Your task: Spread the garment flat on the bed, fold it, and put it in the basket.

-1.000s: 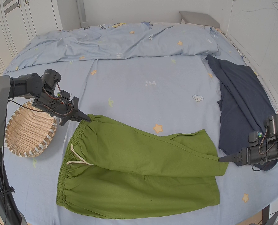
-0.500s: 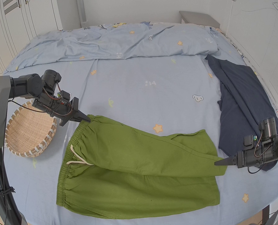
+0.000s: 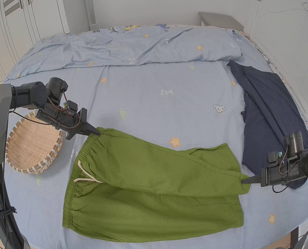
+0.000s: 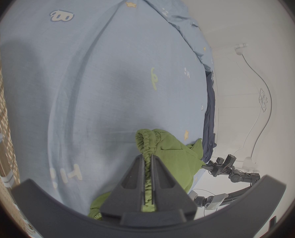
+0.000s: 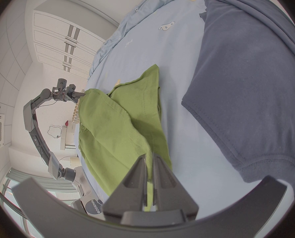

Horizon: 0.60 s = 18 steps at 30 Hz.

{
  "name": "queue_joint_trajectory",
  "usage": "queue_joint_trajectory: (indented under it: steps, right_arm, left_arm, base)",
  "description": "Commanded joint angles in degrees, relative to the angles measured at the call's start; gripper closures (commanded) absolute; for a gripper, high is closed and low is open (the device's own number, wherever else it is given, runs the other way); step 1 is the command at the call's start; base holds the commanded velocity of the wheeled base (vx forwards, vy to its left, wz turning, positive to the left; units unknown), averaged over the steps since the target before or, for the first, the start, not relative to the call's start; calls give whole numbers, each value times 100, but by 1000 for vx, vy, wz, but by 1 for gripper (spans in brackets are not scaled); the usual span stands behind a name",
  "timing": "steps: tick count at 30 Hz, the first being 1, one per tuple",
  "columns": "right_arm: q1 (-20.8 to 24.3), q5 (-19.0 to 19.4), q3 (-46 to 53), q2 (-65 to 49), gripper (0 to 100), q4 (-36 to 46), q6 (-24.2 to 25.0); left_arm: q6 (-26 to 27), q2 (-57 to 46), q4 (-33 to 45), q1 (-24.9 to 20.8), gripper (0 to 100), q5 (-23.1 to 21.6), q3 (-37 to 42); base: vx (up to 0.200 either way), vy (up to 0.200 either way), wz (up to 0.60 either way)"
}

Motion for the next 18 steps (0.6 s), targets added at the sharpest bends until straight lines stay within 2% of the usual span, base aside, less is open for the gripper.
queue_joint_trajectory:
  steps: [1, 4, 7, 8, 12, 13, 14, 18]
  right_arm:
    - [-18, -13, -14, -67, 100, 8, 0]
    - [0, -31, -164, -691, 100, 131, 114]
    - [123, -39, -682, -1509, 100, 693, 457]
    - [123, -39, -682, -1509, 100, 693, 457]
    - [360, -74, -1974, -1711, 100, 1818, 501]
    - [360, -74, -1974, -1711, 100, 1818, 501]
    - [439, -206, -2440, -1720, 100, 2223, 501]
    - [738, -646, -3003, -1869, 100, 2776, 501]
  left_arm:
    - [80, -15, -11, 8, 100, 61, 93]
    - [379, -85, -2, 44, 100, 61, 251]
    - [537, -340, -64, 105, 100, 0, 374]
    - [537, -340, -64, 105, 100, 0, 374]
    - [537, -639, -81, 228, 100, 18, 523]
    - [537, -639, -81, 228, 100, 18, 523]
    - [546, -788, -213, 246, 100, 61, 708]
    - [546, -1166, -582, 360, 100, 53, 1042]
  base:
    - [0, 0, 0]
    - [0, 0, 0]
    - [0, 0, 0]
    - [0, 0, 0]
    - [0, 0, 0]
    - [0, 0, 0]
    - [0, 0, 0]
    - [0, 0, 0]
